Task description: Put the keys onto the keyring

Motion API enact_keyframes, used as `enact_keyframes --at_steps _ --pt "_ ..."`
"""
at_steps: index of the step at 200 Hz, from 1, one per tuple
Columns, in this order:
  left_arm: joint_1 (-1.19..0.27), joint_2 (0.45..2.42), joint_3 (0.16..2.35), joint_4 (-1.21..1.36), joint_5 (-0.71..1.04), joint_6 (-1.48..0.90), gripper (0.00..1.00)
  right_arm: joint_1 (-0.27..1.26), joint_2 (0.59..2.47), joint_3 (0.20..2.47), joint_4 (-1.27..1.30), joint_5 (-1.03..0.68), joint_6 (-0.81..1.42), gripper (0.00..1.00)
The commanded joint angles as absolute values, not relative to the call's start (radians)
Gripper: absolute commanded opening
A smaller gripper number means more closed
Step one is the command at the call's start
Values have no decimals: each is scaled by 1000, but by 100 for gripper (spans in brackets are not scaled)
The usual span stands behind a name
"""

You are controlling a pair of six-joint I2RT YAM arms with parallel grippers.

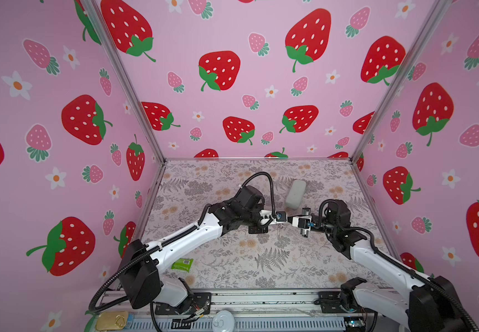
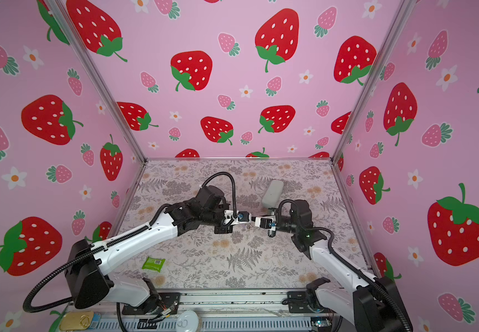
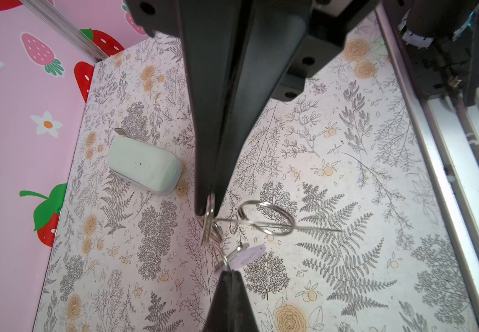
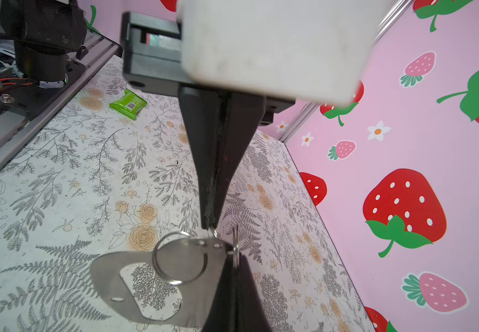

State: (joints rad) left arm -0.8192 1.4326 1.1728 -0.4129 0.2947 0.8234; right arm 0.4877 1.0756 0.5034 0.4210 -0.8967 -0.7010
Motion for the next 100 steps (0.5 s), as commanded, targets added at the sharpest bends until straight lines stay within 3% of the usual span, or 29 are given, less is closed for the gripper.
enact_keyframes --at_steps 1,100 --pt "-823 1406 1171 -391 290 842 0 483 1050 489 449 -939 -723 0" --pt "-837 1390 1167 -391 339 822 0 486 1036 471 457 -908 -788 0"
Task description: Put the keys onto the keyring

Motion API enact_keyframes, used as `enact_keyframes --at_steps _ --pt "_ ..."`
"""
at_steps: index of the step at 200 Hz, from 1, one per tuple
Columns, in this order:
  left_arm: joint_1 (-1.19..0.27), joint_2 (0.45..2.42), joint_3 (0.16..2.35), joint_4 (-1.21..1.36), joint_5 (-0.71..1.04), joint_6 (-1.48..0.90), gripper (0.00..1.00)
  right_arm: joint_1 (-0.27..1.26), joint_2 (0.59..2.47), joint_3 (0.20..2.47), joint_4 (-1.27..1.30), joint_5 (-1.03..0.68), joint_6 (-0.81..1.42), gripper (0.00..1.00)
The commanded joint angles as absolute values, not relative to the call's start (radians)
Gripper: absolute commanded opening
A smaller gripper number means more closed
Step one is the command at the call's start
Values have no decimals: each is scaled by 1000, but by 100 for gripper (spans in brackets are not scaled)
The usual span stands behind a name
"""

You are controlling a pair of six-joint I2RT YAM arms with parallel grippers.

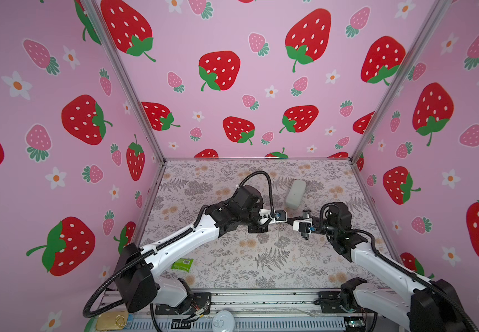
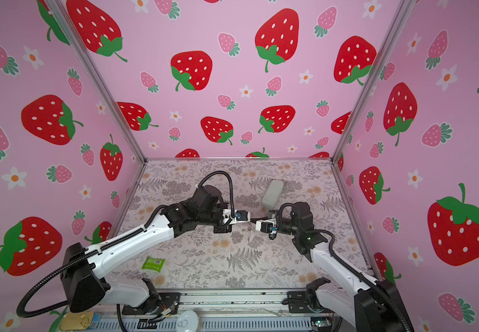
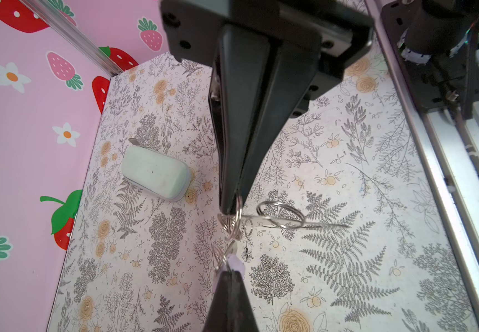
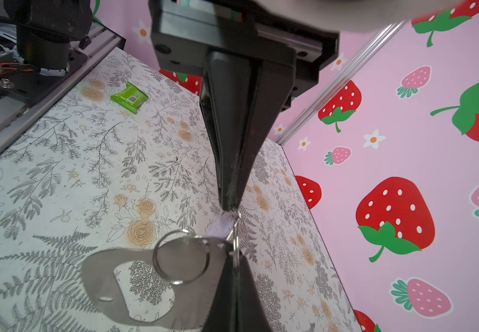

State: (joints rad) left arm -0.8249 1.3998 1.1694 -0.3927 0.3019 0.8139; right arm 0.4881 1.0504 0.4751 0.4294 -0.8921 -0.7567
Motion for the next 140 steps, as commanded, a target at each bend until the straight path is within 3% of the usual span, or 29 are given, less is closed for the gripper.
enact_keyframes --at_steps 1,140 --pt "-838 1391 1168 -390 337 822 0 486 1036 472 459 -908 -788 0" --pt "-848 1385 1174 -388 343 845 0 487 1029 462 459 -936 -783 0"
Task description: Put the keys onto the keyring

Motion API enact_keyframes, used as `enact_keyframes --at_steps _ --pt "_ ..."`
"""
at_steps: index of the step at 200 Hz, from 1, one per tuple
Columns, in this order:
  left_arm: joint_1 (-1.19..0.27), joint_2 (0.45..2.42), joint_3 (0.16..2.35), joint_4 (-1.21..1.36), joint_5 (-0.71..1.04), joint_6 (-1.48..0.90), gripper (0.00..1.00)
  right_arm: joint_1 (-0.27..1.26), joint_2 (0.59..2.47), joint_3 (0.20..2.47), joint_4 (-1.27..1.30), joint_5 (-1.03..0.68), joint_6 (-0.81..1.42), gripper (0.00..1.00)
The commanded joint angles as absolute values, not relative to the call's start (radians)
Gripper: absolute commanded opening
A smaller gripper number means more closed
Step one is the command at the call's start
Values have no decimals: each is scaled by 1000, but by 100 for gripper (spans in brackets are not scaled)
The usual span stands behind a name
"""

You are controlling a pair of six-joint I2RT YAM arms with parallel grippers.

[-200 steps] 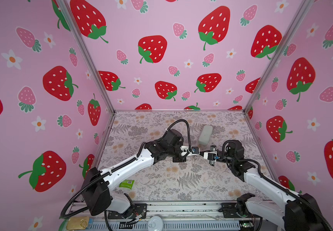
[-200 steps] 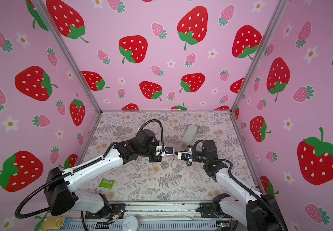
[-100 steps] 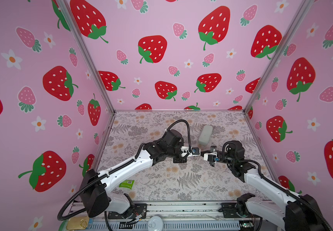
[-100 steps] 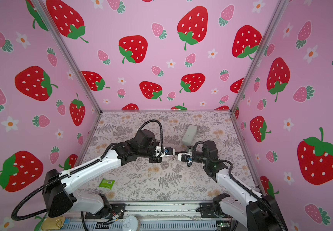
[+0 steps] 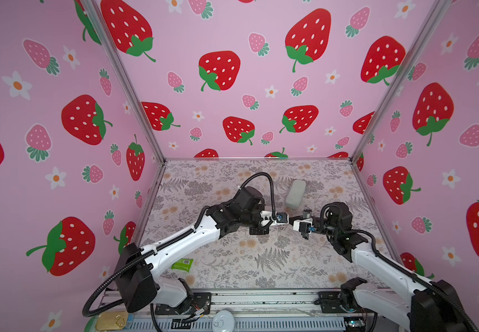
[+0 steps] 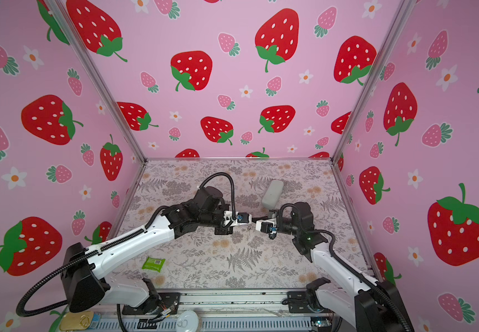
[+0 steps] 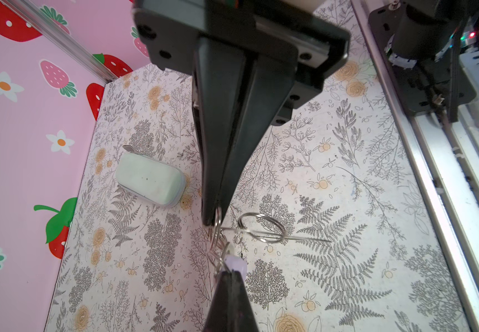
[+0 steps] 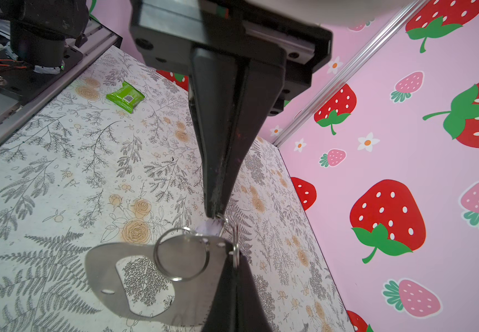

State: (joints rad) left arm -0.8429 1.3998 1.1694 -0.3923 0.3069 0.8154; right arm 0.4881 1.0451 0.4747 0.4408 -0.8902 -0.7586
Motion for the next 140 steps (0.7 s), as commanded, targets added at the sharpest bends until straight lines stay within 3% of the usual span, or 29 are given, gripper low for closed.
enact_keyframes --at_steps 1,140 --pt "-849 1384 1174 -389 344 847 0 486 1029 463 459 -937 -783 0" --pt "-847 1379 1189 -445 387 930 0 487 1031 475 412 -932 -837 0"
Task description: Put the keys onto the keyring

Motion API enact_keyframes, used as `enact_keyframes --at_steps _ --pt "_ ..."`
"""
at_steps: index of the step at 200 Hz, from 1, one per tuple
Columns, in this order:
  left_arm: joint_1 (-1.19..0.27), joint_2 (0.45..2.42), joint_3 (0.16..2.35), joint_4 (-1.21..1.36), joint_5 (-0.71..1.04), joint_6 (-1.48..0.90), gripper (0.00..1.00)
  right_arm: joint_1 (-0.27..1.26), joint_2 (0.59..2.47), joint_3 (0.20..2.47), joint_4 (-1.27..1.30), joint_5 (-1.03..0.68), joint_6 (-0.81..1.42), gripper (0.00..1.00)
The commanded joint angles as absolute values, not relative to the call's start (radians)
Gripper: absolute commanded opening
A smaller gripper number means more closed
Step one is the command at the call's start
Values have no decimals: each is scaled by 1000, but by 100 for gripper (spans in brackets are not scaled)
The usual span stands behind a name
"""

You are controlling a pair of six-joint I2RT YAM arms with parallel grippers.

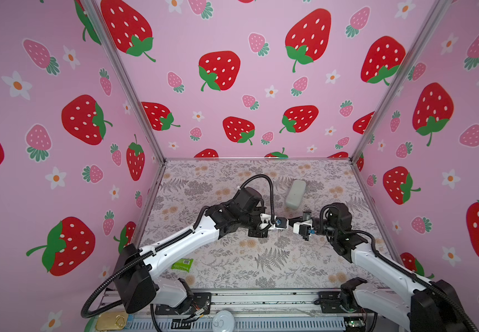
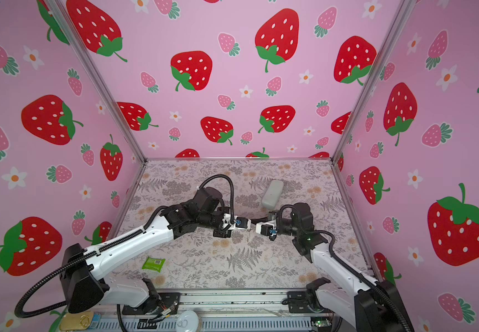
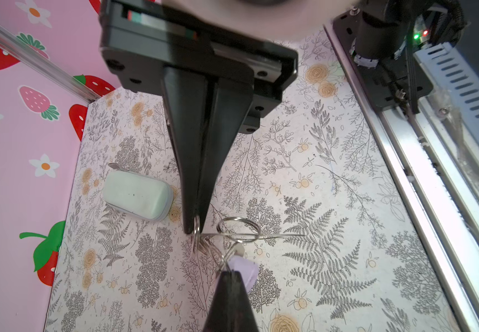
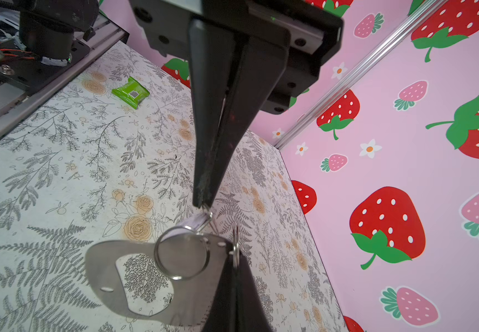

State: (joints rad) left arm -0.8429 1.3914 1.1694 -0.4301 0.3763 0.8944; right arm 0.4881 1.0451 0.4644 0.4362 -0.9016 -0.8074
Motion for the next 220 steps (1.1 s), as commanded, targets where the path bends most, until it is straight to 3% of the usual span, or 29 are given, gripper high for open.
enact_keyframes --at_steps 1,220 --pt "-847 1378 1189 -445 386 930 0 487 1031 475 411 -932 -838 0" --pt "-834 1390 1209 -459 362 971 0 520 972 478 333 -879 -967 0"
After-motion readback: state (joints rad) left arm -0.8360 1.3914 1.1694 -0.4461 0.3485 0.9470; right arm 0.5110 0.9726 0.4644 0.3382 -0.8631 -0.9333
